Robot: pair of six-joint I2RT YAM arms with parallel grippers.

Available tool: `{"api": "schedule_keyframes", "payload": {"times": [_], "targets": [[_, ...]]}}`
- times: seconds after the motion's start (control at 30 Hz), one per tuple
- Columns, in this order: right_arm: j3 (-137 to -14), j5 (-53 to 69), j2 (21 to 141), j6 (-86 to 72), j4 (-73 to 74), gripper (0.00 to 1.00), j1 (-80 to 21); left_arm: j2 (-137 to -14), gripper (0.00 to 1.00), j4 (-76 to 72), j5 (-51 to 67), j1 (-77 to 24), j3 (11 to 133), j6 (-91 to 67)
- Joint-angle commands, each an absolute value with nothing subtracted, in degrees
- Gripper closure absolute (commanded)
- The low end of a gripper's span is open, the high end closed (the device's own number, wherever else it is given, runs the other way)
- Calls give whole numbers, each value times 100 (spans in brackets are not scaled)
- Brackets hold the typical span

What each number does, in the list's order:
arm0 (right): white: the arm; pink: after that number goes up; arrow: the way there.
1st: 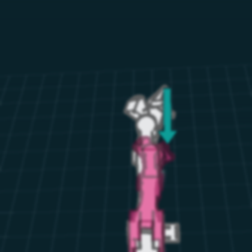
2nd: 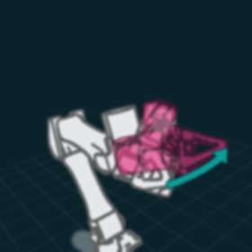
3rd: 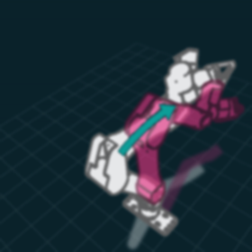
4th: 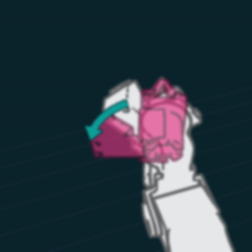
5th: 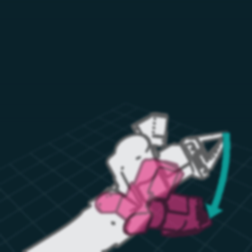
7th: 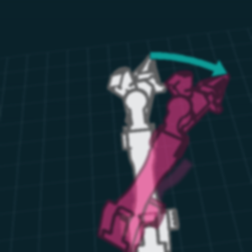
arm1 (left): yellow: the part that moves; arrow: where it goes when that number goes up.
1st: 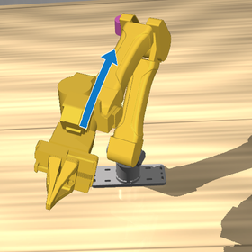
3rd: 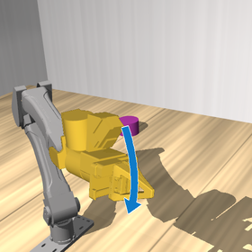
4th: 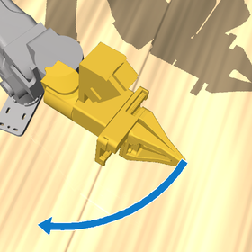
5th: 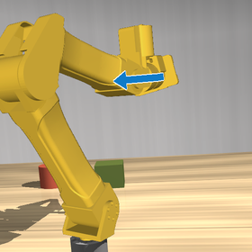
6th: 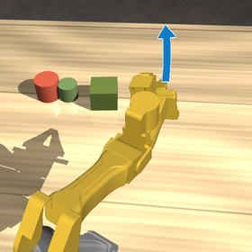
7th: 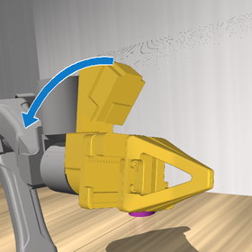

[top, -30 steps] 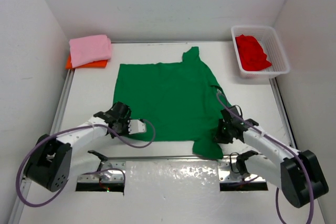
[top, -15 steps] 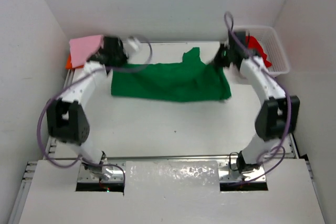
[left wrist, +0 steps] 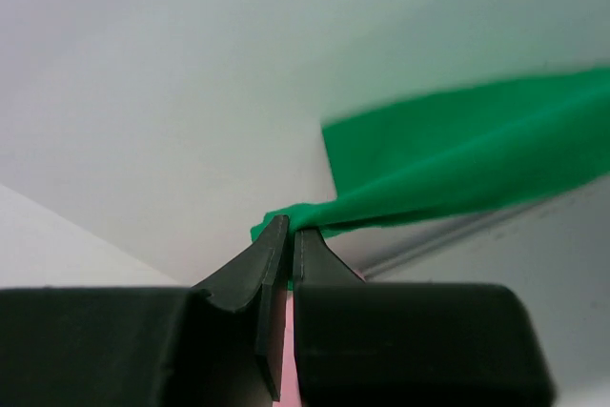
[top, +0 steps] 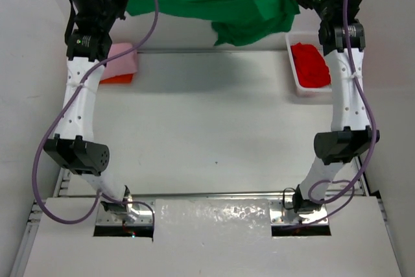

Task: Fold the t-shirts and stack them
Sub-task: Flatten out the tshirt

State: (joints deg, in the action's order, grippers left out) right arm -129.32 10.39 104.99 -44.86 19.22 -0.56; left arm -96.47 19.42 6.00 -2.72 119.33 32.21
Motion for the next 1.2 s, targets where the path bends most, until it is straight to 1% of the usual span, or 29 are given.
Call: {"api": "schedule_keyframes", "payload": {"times": [0.0, 0.1, 0.13, 0.17, 0.23, 0.27, 0.33, 0.37, 0.4, 0.43, 0.47, 0.5, 0.53, 0.57, 0.6, 0.7, 0.77, 0.9, 1.0, 1.1, 1.17], "targets": [[-12205, 1099, 10329, -4246, 1829, 100, -18, -9529, 100, 1882, 676, -202, 11069, 3471], [-11059, 1125, 9643, -3824, 1608, 100, -18, -9151, 100, 1741, 616, -202, 10392, 3690], [-10830, 1169, 9485, -3545, 1678, 100, -18, -9054, 100, 1749, 598, -202, 10241, 3761], [-10306, 1204, 9144, -3403, 1757, 100, -26, -8853, 100, 1793, 554, -202, 10074, 3936], [-9663, 1292, 8721, -3148, 1959, 100, -35, -8606, 100, 1907, 528, -202, 9477, 4156], [-8824, 1283, 8205, -2972, 1969, 100, -61, -8474, 100, 1968, 493, -202, 9222, 4288], [-7880, 1275, 7632, -2874, 1872, 100, -193, -8070, 100, 2275, 492, -202, 8510, 4710], [-6961, 1257, 7359, -2804, 1872, 100, -263, -7955, 100, 2459, 518, -202, 8256, 4859], [-6491, 1196, 6861, -2778, 1898, 100, -455, -7728, 100, 2870, 536, -202, 7774, 5165], [-6086, 1047, 6638, -2760, 1994, 100, -570, -7630, 100, 3057, 554, -202, 7526, 5325], [-5238, 941, 6418, -2751, 2030, 100, -710, -7525, 100, 3233, 562, -211, 7219, 5474], [-4829, 862, 6068, -2768, 2056, 100, -956, -7332, 100, 3504, 554, -211, 6642, 5719], [-4486, 827, 5925, -2821, 2091, 100, -1054, -7226, 100, 3585, 528, -211, 6357, 5783], [-3804, 878, 5811, -2952, 2074, 100, -1133, -7146, 100, 3656, 536, -220, 6059, 5818], [-3501, 888, 5705, -2997, 2083, 100, -1238, -6998, 100, 3769, 545, -220, 5560, 5836], [-2579, 870, 5380, -3199, 2092, 100, -1309, -6839, 100, 3850, 467, -228, 4933, 5819], [-2278, 1001, 5178, -3330, 1987, 100, -1318, -6794, 100, 3788, 335, -229, 4423, 5757], [-2092, 1046, 5045, -3349, 1951, 100, -1336, -6732, 100, 3884, 229, -229, 4052, 5564], [-2354, 1107, 5194, -3200, 1907, 100, -1336, -6759, 100, 4034, 202, -229, 4034, 5511], [-2775, 1160, 5606, -3103, 1715, 100, -1336, -6838, 100, 4096, 202, -220, 4210, 5458], [-3057, 1125, 6071, -2946, 1574, 100, -1336, -6917, 100, 3886, 158, -211, 4376, 5300]]}}
